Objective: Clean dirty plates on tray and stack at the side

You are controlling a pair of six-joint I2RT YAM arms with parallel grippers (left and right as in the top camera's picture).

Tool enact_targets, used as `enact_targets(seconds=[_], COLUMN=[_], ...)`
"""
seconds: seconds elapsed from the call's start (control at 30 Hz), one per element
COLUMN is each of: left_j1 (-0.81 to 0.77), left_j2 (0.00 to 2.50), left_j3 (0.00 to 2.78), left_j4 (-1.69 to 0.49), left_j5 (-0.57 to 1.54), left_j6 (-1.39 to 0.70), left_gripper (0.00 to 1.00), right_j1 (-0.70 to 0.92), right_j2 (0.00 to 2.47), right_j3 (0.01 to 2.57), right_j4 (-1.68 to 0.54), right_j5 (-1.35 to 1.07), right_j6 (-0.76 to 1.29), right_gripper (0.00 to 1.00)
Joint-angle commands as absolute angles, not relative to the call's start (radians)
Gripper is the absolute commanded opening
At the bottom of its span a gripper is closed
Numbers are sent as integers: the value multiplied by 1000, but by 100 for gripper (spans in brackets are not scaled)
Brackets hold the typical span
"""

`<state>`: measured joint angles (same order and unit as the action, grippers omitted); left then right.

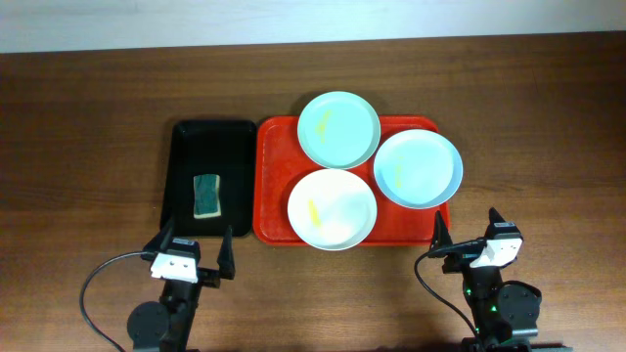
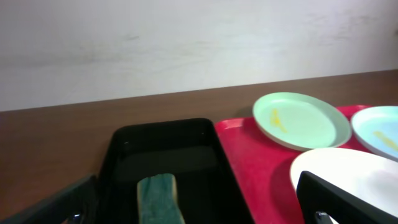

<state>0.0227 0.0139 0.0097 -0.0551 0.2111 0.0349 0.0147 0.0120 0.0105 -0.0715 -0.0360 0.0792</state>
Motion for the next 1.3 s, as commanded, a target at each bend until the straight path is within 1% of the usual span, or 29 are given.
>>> enact_targets(seconds=[0.0, 0.17, 0.37, 0.5, 0.53, 0.6, 0.73, 0.87, 0.97, 1.07, 1.17, 1.2, 1.27], left_j1=[22, 22, 22, 22, 22, 22, 22, 22, 22, 22, 22, 22, 22], left_j2=[6, 6, 50, 188, 277, 357, 588, 827, 968, 1079, 1150, 1171, 1218], left_j3=[19, 112, 381, 621, 728, 821, 1069, 1300, 1417, 1475, 1476, 1476, 1476], left_j4=[-67, -191, -398, -496, -562, -635, -862, -1084, -1198, -1250, -1282, -1296, -1333], left_j5=[332, 346, 345, 345, 345, 345, 345, 345, 346, 393, 408, 407, 403], left_j6=[50, 50, 50, 50, 51, 51, 51, 51, 50, 50, 50, 50, 50], left_gripper=[99, 99, 99, 99, 99, 99, 99, 99, 99, 99, 99, 99, 99], right_j1=[20, 20, 20, 20, 20, 20, 20, 20, 20, 20, 20, 20, 20], right_j2=[10, 22, 22, 38, 67, 102, 244, 473, 670, 861, 1002, 1034, 1115], right_j3=[6, 8, 108, 289, 378, 457, 682, 938, 1131, 1296, 1386, 1393, 1393], right_j4=[-75, -68, -79, -191, -248, -297, -485, -743, -956, -1139, -1216, -1234, -1264], right_j5=[-80, -107, -241, -252, -252, -252, -252, -252, -252, -253, -279, -311, -463], right_j6=[86, 86, 86, 88, 111, 112, 112, 112, 112, 112, 112, 112, 101], right_gripper=[98, 99, 98, 99, 98, 99, 99, 98, 99, 99, 98, 98, 98])
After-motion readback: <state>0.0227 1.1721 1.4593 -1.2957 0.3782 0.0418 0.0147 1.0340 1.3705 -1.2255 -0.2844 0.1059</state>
